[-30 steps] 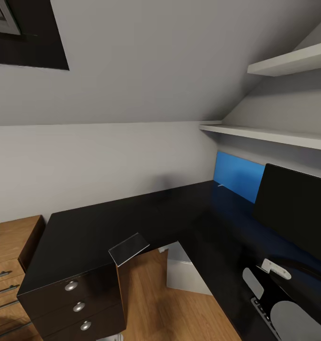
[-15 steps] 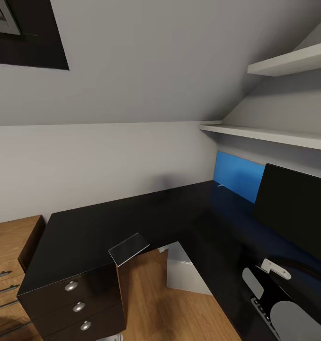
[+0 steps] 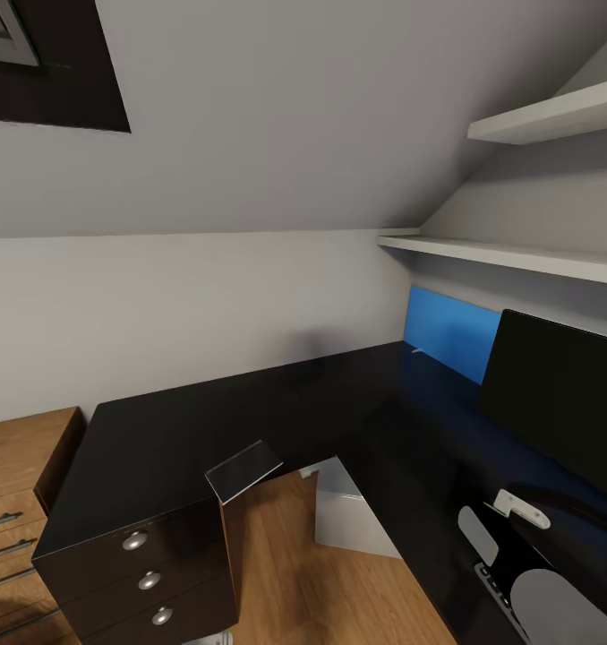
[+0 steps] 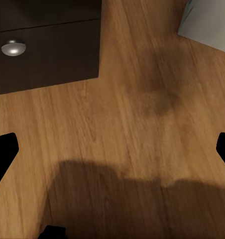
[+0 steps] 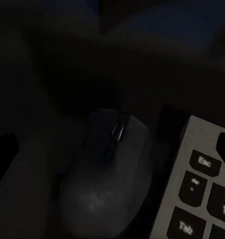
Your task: In the bedroom, organize the workspace by keeping the computer under the desk, ensuring the monitor is on the desk, placing the keyboard on the desk next to the monitor, placing the mouse on the desk next to the keyboard, moving the folder from the swivel chair onto the desk next to the mouse, stacking the notebook on top of the folder with the pen on top of the notebook, and positioning the swivel chair next to the desk.
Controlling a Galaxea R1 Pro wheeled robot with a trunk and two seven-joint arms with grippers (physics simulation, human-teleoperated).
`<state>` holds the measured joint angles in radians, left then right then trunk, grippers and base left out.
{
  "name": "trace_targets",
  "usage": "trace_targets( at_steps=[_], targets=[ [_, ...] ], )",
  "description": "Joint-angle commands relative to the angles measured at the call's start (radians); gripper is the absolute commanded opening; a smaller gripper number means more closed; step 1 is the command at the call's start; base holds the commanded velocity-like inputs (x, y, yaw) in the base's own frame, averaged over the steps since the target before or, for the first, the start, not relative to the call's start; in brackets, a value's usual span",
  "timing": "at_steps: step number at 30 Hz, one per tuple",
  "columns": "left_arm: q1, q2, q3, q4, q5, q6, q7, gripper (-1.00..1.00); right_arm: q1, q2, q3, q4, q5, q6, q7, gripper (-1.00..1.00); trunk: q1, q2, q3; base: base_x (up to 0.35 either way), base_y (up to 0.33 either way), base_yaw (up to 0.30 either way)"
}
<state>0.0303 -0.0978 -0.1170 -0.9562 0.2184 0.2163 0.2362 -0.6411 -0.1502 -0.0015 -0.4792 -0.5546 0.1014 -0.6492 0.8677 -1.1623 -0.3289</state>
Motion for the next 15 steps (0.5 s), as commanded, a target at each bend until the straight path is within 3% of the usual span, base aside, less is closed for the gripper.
trace_targets(
  at_steps=[1, 6, 8, 9, 12, 13, 15],
  targets=[
    [0.0, 0.001, -0.002, -0.003, 0.01, 0.004, 0.008, 1.0, 0.0, 0.0, 0.0, -0.003, 0.0, 0.008, -0.004, 1.0, 0.0, -0.001, -0.001, 0.0, 0.0, 0.0],
    [0.0, 0.001, -0.003, -0.003, 0.01, 0.004, 0.008, 1.0, 0.0, 0.003, 0.005, -0.04, 0.002, -0.004, -0.002, 1.0, 0.0, -0.001, -0.001, 0.0, 0.0, 0.0],
    [0.0, 0.001, -0.003, -0.003, 0.01, 0.004, 0.008, 1.0, 0.003, 0.023, 0.01, -0.135, 0.009, -0.011, -0.006, 1.0, 0.0, -0.001, -0.001, 0.0, 0.0, 0.0],
    [0.0, 0.001, -0.002, -0.003, 0.01, 0.004, 0.008, 1.0, 0.005, 0.045, 0.016, -0.19, 0.023, -0.013, -0.008, 1.0, 0.0, -0.001, -0.001, 0.0, 0.0, 0.0],
    [0.0, 0.001, -0.002, -0.003, 0.01, 0.005, 0.008, 1.0, 0.007, 0.072, 0.025, -0.234, 0.055, -0.012, -0.016, 1.0, 0.0, -0.001, -0.001, 0.0, 0.0, 0.0],
    [0.0, 0.001, -0.002, -0.003, 0.01, 0.005, 0.008, 1.0, 0.01, 0.1, 0.032, -0.257, 0.095, -0.012, -0.039, 1.0, 0.0, -0.001, -0.001, 0.0, 0.0, 0.005],
    [0.0, 0.001, -0.002, -0.003, 0.01, 0.005, 0.008, 1.0, 0.01, 0.12, 0.035, -0.264, 0.121, -0.012, -0.06, 1.0, 0.0, -0.001, -0.001, 0.0, 0.0, 0.026]
  ],
)
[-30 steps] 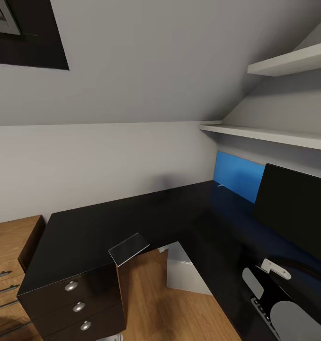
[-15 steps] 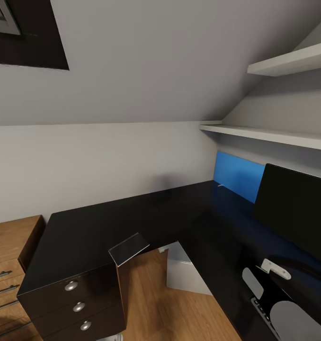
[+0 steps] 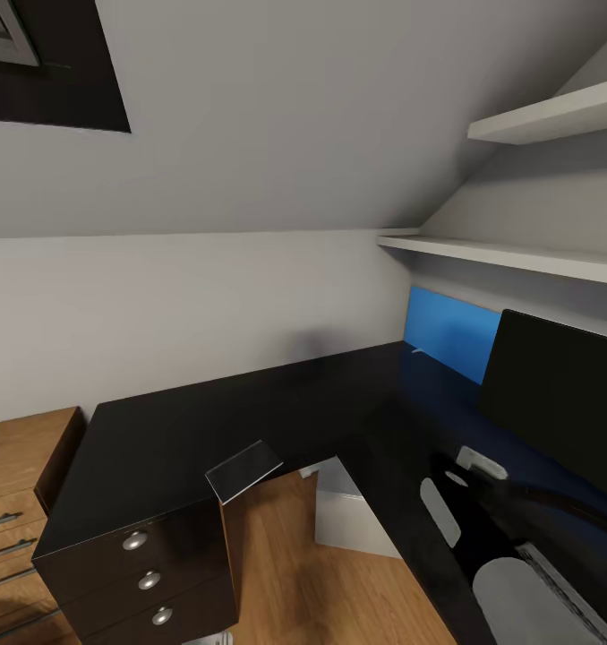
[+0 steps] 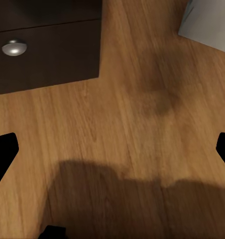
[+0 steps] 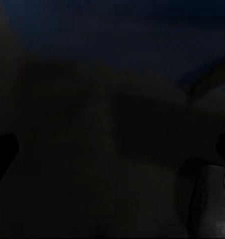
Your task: In the bedroom, organize the workspace by keeping the computer under the desk, ensuring the monitor is on the desk, placing the keyboard on the desk next to the monitor, placing the mouse on the desk next to the keyboard, moving the folder from the swivel chair onto the desk next to the mouse, stacking the notebook on top of the folder with the pen on top of the notebook, and positioning the swivel chair next to the desk.
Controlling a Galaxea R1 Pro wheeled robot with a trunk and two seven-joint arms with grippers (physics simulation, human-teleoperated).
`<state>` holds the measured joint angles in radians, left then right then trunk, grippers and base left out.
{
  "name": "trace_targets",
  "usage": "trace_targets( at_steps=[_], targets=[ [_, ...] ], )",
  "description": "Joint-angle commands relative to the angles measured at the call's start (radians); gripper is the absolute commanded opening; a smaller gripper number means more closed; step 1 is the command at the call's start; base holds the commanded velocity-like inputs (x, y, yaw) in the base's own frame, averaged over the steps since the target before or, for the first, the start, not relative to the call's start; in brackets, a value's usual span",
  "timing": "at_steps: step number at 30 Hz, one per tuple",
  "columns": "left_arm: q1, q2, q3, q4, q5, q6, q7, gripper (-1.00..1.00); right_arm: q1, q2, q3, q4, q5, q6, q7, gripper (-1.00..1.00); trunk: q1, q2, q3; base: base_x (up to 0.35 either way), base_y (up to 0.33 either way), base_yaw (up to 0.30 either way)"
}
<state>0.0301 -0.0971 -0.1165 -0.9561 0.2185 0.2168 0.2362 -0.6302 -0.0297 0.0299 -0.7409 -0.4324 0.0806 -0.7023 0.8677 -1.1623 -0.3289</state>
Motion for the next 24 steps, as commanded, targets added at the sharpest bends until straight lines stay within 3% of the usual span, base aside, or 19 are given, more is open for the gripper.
trace_targets(
  at_steps=[1, 4, 8, 14, 17, 21, 24],
  targets=[
    [0.0, 0.0, -0.002, -0.003, 0.01, 0.004, 0.008, 1.0, 0.001, 0.022, 0.005, -0.006, 0.022, 0.008, -0.025, 1.0, 0.0, -0.001, -0.001, 0.0, 0.0, 0.095],
    [0.0, 0.0, -0.002, -0.003, 0.01, 0.004, 0.008, 1.0, 0.006, 0.075, 0.011, -0.001, 0.077, 0.007, -0.046, 1.0, 0.0, -0.001, -0.001, 0.0, 0.0, 0.18],
    [0.0, 0.0, -0.003, -0.003, 0.01, 0.004, 0.008, 1.0, 0.01, 0.114, 0.037, 0.034, 0.116, 0.006, -0.052, 1.0, 0.0, -0.001, -0.001, 0.0, 0.0, 0.237],
    [0.001, 0.0, -0.003, 0.0, 0.01, 0.004, 0.008, 1.0, 0.013, 0.17, 0.189, 0.136, 0.134, -0.029, -0.051, 1.0, 0.0, -0.001, -0.002, 0.0, 0.0, 0.266],
    [0.001, -0.001, -0.004, 0.033, 0.009, 0.003, 0.008, 1.0, 0.013, 0.204, 0.286, 0.209, 0.135, -0.1, -0.047, 1.0, 0.0, -0.001, -0.002, 0.0, 0.0, 0.271],
    [0.0, 0.0, -0.004, 0.049, 0.008, 0.003, 0.008, 1.0, 0.013, 0.204, 0.365, 0.246, 0.134, -0.139, -0.022, 1.0, 0.0, -0.001, -0.004, 0.0, 0.0, 0.272],
    [0.0, 0.002, -0.003, 0.052, 0.007, 0.003, 0.008, 1.0, 0.013, 0.204, 0.383, 0.255, 0.132, -0.145, 0.032, 1.0, 0.0, -0.001, -0.005, 0.0, 0.0, 0.272]
  ],
)
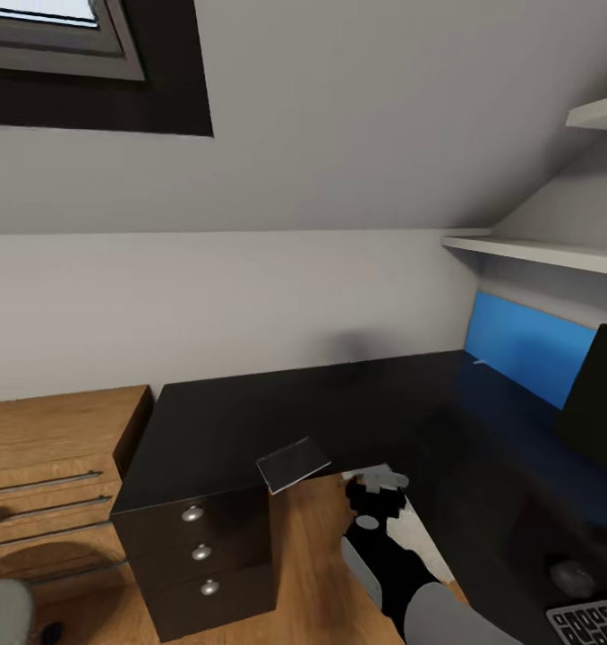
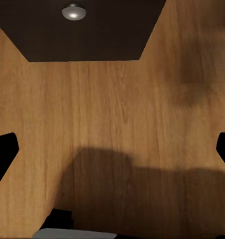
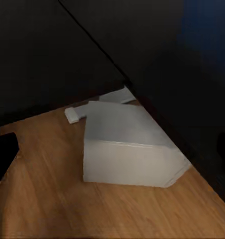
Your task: In the bedroom, organize the workspace by keeping the computer under the desk, ensuring the monitor is on the desk, placing the keyboard on the desk next to the monitor, placing the mouse on the desk next to the keyboard, moving the folder from the swivel chair onto the desk next to the mouse, stacking the notebook on top of the folder with the pen on top of the notebook, and positioning the swivel chair next to the desk.
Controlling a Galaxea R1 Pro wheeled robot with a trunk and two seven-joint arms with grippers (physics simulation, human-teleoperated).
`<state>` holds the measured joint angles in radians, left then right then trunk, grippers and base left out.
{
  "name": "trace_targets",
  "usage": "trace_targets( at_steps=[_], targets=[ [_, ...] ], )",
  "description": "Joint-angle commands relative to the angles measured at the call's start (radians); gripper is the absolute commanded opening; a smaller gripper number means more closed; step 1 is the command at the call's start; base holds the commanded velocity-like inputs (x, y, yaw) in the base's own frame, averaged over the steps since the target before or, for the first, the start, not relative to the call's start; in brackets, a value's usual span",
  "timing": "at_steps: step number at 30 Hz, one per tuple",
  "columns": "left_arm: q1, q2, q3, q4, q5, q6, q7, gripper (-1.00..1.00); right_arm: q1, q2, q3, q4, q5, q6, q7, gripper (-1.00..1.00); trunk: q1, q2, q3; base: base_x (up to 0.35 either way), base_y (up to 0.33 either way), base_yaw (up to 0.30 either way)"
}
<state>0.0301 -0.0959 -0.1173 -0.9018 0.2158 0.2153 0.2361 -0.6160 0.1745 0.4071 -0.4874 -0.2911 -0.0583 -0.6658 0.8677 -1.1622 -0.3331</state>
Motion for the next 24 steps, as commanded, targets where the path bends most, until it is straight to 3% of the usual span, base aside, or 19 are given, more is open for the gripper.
trace_targets(
  at_steps=[1, 7, 9, 12, 17, 18, 22, 23, 24],
  targets=[
    [0.0, 0.001, -0.002, -0.003, 0.01, 0.004, 0.008, 1.0, -0.001, 0.0, 0.012, 0.011, -0.01, -0.008, 0.05, 1.0, 0.0, -0.001, -0.001, 0.0, 0.0, 0.272],
    [0.0, 0.001, -0.004, -0.003, 0.003, 0.005, 0.007, 1.0, -0.001, 0.0, 0.019, 0.153, -0.012, -0.029, 0.22, 1.0, 0.0, -0.001, -0.004, 0.0, 0.0, 0.231],
    [0.0, -0.001, -0.006, -0.001, -0.028, 0.005, 0.007, 1.0, 0.0, 0.0, 0.019, 0.24, -0.012, -0.074, 0.294, 1.0, 0.0, -0.001, -0.004, 0.0, 0.0, 0.068],
    [0.0, -0.001, -0.007, 0.0, -0.066, 0.006, 0.008, 1.0, 0.009, 0.0, 0.018, 0.334, -0.013, -0.112, 0.333, 1.0, 0.0, -0.001, -0.004, 0.0, 0.0, 0.02],
    [0.0, -0.002, -0.007, 0.0, -0.078, 0.006, 0.009, 1.0, 0.035, 0.0, 0.018, 0.392, -0.013, -0.134, 0.348, 1.0, 0.0, -0.001, -0.004, 0.0, 0.0, 0.005],
    [0.0, 0.0, -0.007, 0.029, -0.082, 0.002, 0.009, 1.0, 0.07, 0.0, 0.017, 0.403, -0.013, -0.161, 0.41, 1.0, 0.0, -0.001, -0.004, 0.0, 0.0, 0.0],
    [0.0, 0.002, -0.006, 0.053, -0.082, -0.053, 0.009, 1.0, 0.077, 0.0, 0.015, 0.406, -0.013, -0.178, 0.442, 1.0, 0.0, -0.001, -0.004, 0.0, 0.0, 0.0],
    [-0.001, 0.002, -0.006, 0.112, -0.082, -0.097, 0.008, 1.0, 0.082, 0.0, 0.013, 0.414, -0.028, -0.224, 0.447, 1.0, 0.0, -0.001, -0.004, -0.062, 0.0, 0.05],
    [0.0, 0.004, -0.005, 0.211, -0.082, -0.141, 0.007, 1.0, 0.088, 0.0, 0.01, 0.43, -0.083, -0.336, 0.451, 1.0, 0.0, -0.001, -0.004, -0.277, 0.0, 0.221]
  ],
)
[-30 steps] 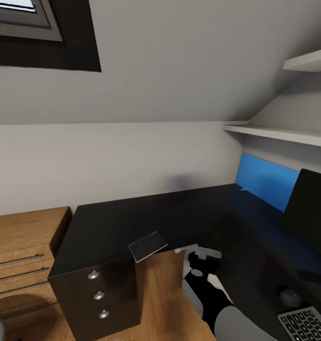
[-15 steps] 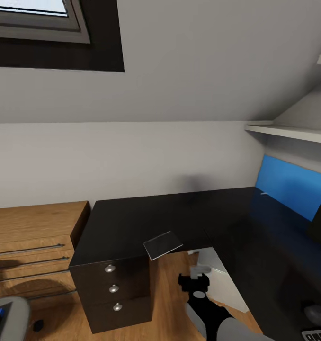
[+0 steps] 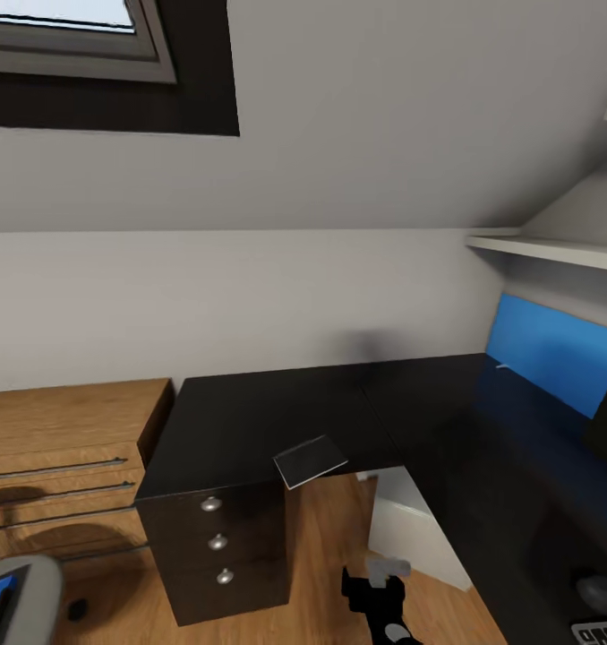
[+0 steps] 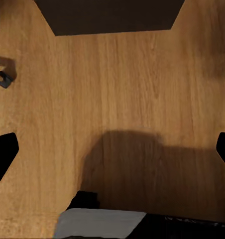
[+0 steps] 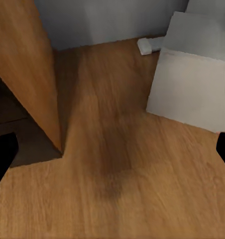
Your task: In the bedroom, organize the workspace by keeping the computer under the desk, ensuring the monitor is on the desk, placing the keyboard on the desk next to the monitor, placing the mouse on the desk next to the keyboard, moving the folder from the swivel chair onto the desk next to the mouse, stacking the notebook on top of the folder with the pen on top of the notebook, and positioning the swivel chair next to the desk.
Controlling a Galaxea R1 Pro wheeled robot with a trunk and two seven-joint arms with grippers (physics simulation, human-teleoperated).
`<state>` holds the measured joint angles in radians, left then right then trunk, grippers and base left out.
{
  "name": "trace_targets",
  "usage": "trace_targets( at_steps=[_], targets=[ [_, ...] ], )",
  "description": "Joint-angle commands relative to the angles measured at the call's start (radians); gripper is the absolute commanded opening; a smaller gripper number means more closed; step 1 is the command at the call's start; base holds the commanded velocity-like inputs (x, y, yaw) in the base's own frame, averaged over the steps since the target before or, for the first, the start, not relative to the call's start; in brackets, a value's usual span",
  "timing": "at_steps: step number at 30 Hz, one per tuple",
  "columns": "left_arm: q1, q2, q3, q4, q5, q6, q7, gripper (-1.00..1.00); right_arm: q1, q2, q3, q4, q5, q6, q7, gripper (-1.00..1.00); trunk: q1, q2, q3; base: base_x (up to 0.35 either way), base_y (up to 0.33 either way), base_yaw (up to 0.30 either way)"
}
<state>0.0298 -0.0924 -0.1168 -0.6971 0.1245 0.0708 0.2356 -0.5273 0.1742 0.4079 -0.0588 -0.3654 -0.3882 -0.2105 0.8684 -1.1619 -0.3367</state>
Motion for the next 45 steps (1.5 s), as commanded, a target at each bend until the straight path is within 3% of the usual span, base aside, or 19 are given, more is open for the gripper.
trace_targets(
  at_steps=[1, 3, 10, 22, 25, 30, 45],
  targets=[
    [0.0, 0.001, -0.005, 0.017, 0.009, 0.0, 0.007, 1.0, 0.0, 0.0, 0.009, 0.003, -0.025, -0.03, -0.004, 1.0, -0.001, -0.001, -0.001, -0.298, 0.0, 0.237],
    [0.0, 0.002, -0.005, 0.027, 0.009, -0.005, 0.007, 1.0, 0.001, 0.0, 0.009, 0.005, -0.055, -0.057, -0.003, 1.0, -0.001, -0.001, -0.002, -0.315, 0.002, 0.251],
    [0.0, 0.002, -0.005, 0.034, 0.009, -0.009, 0.007, 1.0, 0.001, 0.0, 0.011, 0.005, -0.077, -0.076, -0.001, 1.0, -0.001, -0.001, -0.006, -0.329, 0.049, 0.261],
    [0.0, 0.003, -0.004, 0.034, 0.01, -0.012, 0.008, 1.0, 0.001, 0.0, 0.011, 0.007, -0.075, -0.078, 0.0, 1.0, -0.001, -0.001, -0.014, -0.326, 0.024, 0.263],
    [0.0, 0.004, -0.004, 0.036, 0.011, -0.051, 0.008, 1.0, 0.001, 0.0, 0.012, 0.008, -0.071, -0.079, 0.0, 1.0, -0.001, -0.001, -0.016, -0.191, 0.001, 0.263],
    [0.0, 0.005, -0.004, 0.038, 0.012, -0.082, 0.009, 1.0, 0.001, 0.0, 0.014, 0.009, -0.07, -0.08, 0.0, 1.0, -0.001, -0.001, -0.019, -0.106, 0.0, 0.263],
    [0.0, 0.005, -0.004, 0.049, 0.012, -0.092, 0.008, 1.0, 0.001, 0.0, 0.014, 0.015, -0.067, -0.08, 0.0, 1.0, -0.001, -0.001, -0.029, -0.012, 0.0, 0.263]
  ],
)
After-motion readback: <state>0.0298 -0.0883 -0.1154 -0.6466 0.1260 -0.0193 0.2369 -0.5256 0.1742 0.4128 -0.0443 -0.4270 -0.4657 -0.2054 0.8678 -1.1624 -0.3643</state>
